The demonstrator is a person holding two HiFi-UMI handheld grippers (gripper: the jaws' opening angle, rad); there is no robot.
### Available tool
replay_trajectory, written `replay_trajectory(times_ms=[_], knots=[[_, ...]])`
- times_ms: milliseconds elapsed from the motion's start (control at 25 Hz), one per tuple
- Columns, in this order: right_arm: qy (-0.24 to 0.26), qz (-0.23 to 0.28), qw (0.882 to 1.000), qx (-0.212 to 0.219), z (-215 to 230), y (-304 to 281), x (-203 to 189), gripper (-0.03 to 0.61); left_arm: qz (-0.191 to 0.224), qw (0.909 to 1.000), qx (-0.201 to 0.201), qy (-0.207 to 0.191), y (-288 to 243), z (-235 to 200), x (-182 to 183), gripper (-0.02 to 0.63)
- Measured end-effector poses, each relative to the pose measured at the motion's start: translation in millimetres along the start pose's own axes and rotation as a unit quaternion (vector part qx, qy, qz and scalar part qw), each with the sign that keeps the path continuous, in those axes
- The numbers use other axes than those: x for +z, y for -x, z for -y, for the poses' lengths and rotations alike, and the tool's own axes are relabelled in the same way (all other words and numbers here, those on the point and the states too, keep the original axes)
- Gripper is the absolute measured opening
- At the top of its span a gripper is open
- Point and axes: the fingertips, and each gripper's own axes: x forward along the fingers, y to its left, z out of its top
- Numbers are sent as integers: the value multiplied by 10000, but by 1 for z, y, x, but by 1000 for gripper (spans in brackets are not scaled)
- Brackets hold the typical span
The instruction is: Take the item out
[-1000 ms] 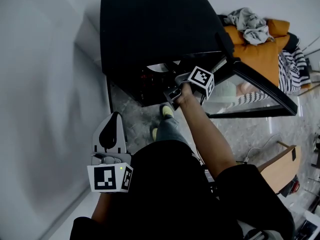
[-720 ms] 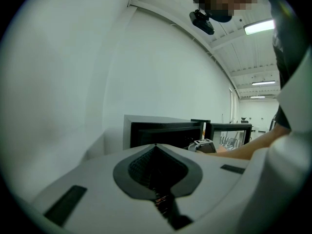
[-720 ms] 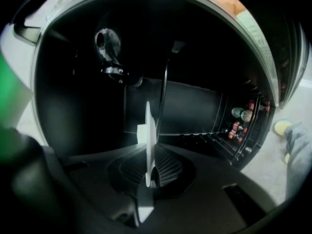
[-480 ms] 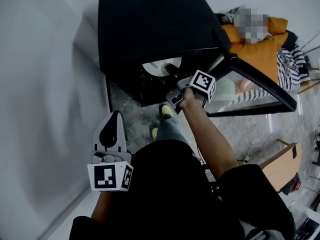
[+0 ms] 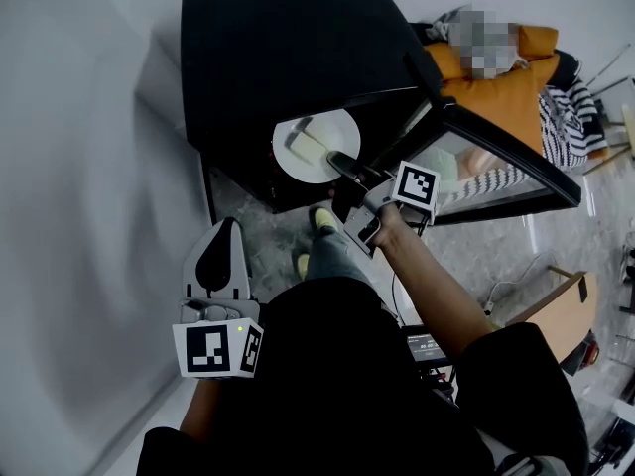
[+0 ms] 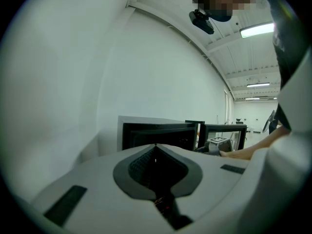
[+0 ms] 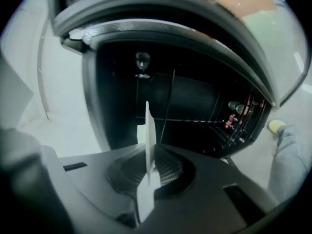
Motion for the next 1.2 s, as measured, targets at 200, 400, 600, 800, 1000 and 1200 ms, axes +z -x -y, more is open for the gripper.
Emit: replay_trajectory(times_ms=[200, 400, 600, 800, 1000, 1200], knots=[[98, -313, 9994, -126, -20, 35, -24, 25, 25, 9999, -104, 27, -3, 3, -1, 9], [73, -304, 9995, -48, -53, 71, -29, 26, 49, 9998, -170, 119, -5, 8, -3, 9], [140, -208, 9997, 79, -98, 94, -43, 26, 30, 9995, -267, 148, 8, 10, 4, 9], [146, -107, 9997, 143, -117, 102, -56, 26, 107, 9991, -370, 195, 12, 7, 3, 9], [158, -40, 9997, 191, -121, 110, -47, 26, 152, 9987, -425, 216, 1, 15, 5, 9], [179, -32, 9997, 153, -124, 109, -51, 26, 188, 9986, -440, 215, 7, 14, 8, 9]])
